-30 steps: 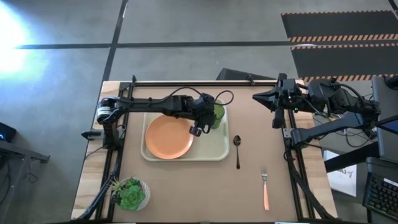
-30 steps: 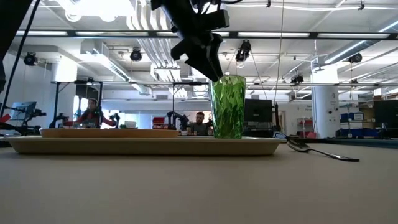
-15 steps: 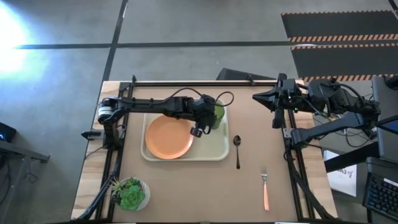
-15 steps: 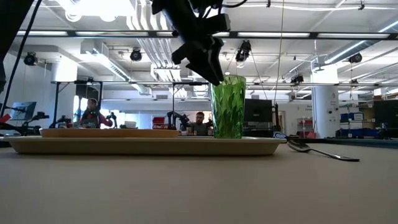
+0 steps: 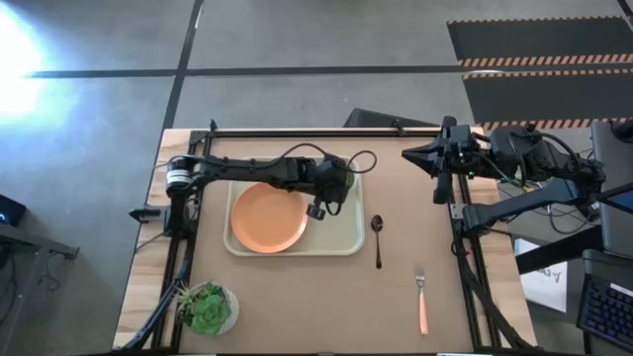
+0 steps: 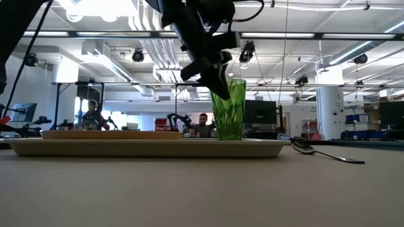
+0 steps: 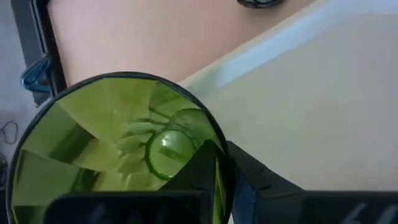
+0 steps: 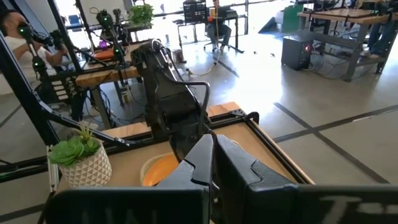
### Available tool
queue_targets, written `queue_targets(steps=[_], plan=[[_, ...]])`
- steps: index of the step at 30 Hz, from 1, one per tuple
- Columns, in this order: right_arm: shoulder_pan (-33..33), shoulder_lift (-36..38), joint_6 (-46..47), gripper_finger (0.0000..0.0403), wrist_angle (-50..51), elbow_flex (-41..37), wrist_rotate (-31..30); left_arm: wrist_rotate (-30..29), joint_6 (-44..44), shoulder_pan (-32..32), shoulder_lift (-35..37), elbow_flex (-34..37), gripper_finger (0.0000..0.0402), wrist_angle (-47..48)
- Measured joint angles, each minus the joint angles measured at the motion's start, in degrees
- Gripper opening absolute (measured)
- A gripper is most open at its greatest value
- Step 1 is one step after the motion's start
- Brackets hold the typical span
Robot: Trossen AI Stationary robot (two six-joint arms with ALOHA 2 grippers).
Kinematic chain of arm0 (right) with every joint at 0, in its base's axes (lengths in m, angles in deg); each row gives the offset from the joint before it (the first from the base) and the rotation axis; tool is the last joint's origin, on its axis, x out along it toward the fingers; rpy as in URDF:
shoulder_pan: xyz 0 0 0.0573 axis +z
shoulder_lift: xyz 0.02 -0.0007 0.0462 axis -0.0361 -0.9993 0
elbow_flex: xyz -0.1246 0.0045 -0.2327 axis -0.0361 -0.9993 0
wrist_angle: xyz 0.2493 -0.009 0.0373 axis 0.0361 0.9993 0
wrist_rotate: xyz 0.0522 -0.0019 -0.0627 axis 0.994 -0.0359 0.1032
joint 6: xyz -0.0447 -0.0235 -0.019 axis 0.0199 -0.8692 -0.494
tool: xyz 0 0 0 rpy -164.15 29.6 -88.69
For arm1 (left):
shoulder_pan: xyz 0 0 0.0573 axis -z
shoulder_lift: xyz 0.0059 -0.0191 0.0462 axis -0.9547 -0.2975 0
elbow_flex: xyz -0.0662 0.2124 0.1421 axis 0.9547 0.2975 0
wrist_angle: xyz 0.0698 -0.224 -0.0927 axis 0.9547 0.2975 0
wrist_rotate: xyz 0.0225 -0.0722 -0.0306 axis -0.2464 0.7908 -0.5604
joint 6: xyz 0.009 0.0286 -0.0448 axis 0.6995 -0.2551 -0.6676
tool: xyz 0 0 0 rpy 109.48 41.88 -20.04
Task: Pick and place plate/cup/fork/spoon on tray
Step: Move the green glass to the top left of the white serving gray
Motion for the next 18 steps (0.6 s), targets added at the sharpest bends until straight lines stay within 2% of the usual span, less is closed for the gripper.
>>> queue_targets(steps=[6,11,15,18], plan=[[0.0,0.0,-0.1,0.0009,0.09,0.0,0.0,-5.94,-0.21,0.06,0.36,-1.68,0.0002,1.49],[0.0,0.02,-0.17,0.0009,0.37,0.0,0.0,-8.22,-4.24,-0.12,5.02,-5.72,0.0001,3.87],[0.0,0.02,-0.44,0.0009,0.39,-0.02,-0.02,-8.27,-10.61,-0.64,9.69,-8.76,0.0001,11.35],[0.0,0.02,-1.04,0.0009,0.46,-0.02,-0.02,-8.97,-19.14,-1.76,13.91,-10.8,0.0001,20.06]])
